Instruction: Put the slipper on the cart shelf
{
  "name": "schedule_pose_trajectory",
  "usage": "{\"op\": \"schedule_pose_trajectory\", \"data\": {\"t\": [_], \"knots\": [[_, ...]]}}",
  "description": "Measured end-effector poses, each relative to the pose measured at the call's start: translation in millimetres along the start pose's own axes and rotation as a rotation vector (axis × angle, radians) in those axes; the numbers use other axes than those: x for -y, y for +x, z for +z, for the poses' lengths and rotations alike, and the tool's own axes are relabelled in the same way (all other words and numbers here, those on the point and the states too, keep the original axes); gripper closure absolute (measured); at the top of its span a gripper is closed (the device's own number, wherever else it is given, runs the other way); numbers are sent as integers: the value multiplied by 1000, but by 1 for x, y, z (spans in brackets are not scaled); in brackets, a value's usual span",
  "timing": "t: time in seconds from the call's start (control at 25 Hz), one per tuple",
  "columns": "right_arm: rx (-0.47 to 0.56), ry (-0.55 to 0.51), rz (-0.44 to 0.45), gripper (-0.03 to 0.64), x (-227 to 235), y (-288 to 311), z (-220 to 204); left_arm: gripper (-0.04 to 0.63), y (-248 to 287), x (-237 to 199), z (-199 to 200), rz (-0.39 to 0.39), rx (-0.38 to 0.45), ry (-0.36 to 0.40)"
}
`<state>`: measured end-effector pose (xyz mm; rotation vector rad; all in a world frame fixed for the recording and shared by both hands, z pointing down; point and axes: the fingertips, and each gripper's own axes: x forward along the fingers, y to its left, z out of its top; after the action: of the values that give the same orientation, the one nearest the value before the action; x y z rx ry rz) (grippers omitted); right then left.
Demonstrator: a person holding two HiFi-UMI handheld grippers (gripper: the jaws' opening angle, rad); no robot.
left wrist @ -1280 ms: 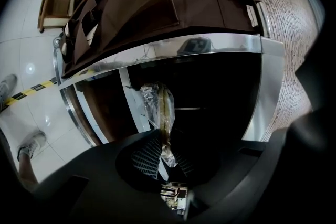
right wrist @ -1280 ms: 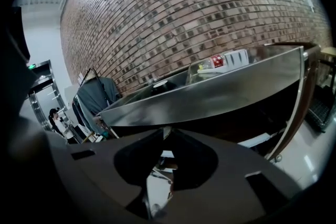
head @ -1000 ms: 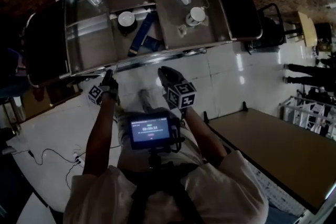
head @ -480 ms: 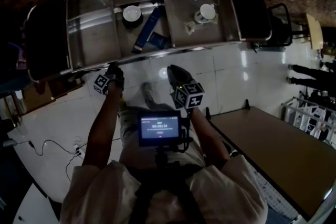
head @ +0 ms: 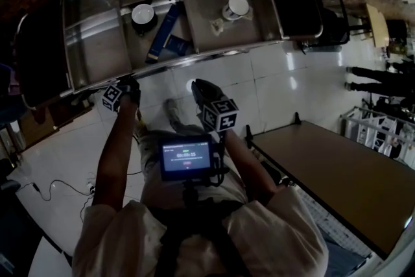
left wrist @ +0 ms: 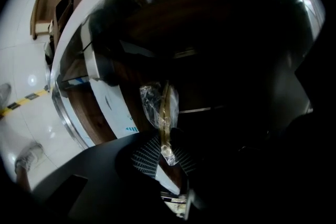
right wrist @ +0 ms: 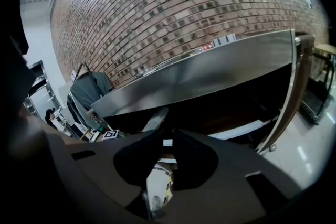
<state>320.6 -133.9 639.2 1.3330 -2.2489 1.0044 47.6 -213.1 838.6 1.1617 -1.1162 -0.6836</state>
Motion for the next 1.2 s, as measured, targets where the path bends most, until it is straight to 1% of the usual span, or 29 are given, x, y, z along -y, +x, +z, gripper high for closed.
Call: {"op": "schedule_pose_trajectory", "data": {"t": [0.08,0.12,0.16,0.2,0.24,0.32,0.4,0.48,0.52,0.6,0.72,0.76,0.84,0.92,0.96,1.0,1.16,1.2], "knots": [[4,5,-4,552,1,-3,-2,521,5,2,-7,17,-46,71],[1,9,-6,552,1,-4,-4,448,8,3,-14,24,-93,115],[-5,12,-7,552,1,-4,-7,360,12,2,-23,36,-148,168],[-10,12,-6,552,0,-4,-9,318,14,0,-30,55,-200,231],[-14,14,-2,552,-2,-3,-12,310,16,-3,-35,77,-241,298],[-23,21,10,552,-6,-3,-16,301,15,-7,-41,121,-291,411],[-31,24,15,552,-9,-5,-20,301,12,-12,-44,174,-326,492],[-35,21,15,552,-12,-8,-23,301,7,-22,-48,243,-377,539],[-38,18,14,552,-12,-8,-25,301,5,-27,-51,270,-404,540],[-46,16,12,552,-13,-8,-28,301,4,-34,-55,295,-439,514],[-44,20,17,552,-17,-12,-30,301,-1,-38,-55,316,-445,509],[-47,21,15,552,-17,-13,-31,302,-3,-40,-55,323,-439,505],[-56,23,9,552,-16,-11,-37,312,-3,-45,-52,322,-408,468],[-61,24,7,552,-13,-9,-45,374,-1,-49,-49,300,-357,415],[-61,23,6,552,-11,-10,-48,391,0,-50,-47,291,-334,393],[-59,23,6,552,-10,-10,-50,392,2,-50,-46,286,-319,380],[-53,28,-3,552,-8,-15,-54,401,6,-56,-38,307,-308,382],[-53,28,-10,552,-6,-17,-55,414,8,-58,-38,314,-306,376]]}}
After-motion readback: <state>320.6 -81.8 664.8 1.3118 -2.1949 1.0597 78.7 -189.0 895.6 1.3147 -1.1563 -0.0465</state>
